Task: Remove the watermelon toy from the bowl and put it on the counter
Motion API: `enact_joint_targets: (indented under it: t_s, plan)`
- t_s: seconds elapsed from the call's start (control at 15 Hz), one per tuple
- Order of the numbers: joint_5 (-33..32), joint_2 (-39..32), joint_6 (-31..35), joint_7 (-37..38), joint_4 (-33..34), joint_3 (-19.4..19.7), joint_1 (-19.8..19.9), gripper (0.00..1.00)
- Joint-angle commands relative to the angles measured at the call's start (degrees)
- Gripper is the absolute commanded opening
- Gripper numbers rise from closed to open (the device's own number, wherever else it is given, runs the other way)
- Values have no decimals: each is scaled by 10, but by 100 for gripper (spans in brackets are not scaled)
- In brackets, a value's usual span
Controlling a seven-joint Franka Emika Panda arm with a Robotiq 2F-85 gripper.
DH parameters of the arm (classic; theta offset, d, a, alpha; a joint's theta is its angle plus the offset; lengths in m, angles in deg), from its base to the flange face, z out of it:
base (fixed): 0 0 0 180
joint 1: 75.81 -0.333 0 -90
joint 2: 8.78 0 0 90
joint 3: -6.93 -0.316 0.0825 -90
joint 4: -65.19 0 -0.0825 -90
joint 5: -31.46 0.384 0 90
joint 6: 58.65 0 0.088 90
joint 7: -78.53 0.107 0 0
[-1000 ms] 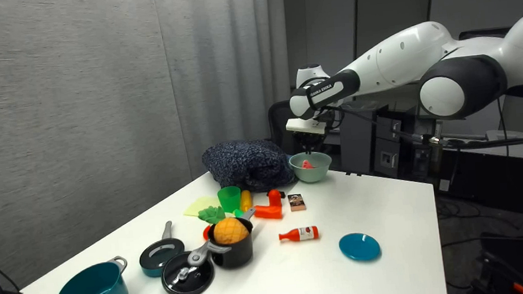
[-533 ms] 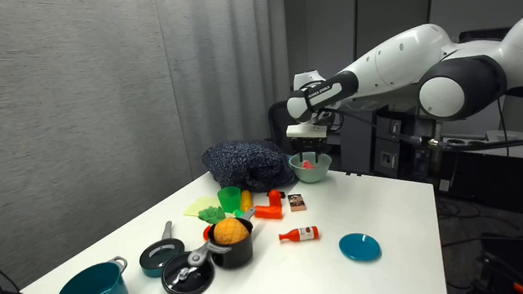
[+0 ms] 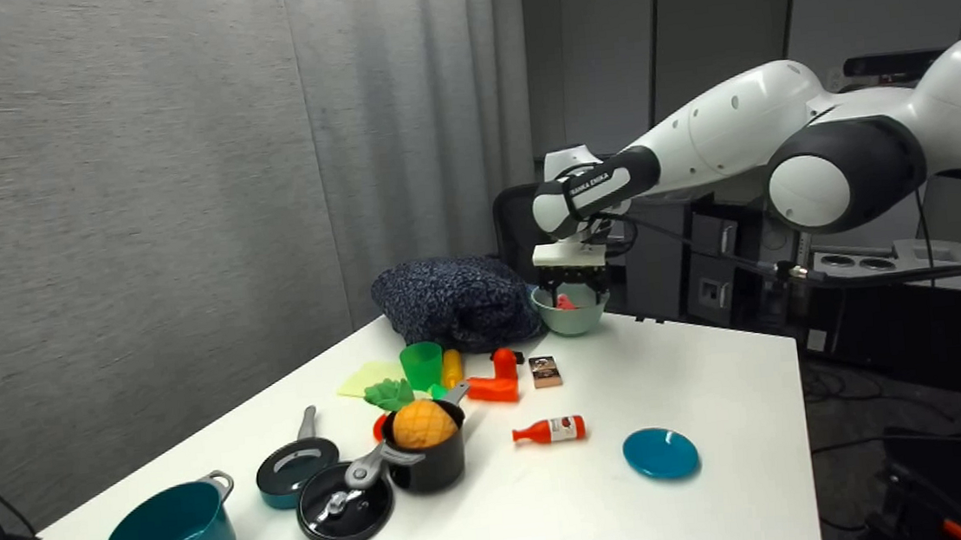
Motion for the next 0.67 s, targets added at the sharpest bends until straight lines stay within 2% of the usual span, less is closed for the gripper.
enact_joint_targets:
  t_s: [0.0, 0.6]
  plan:
    - [-1, -29, -11, 11, 43, 5, 9, 100]
    - [-6, -44, 1, 40, 53, 13, 8, 100]
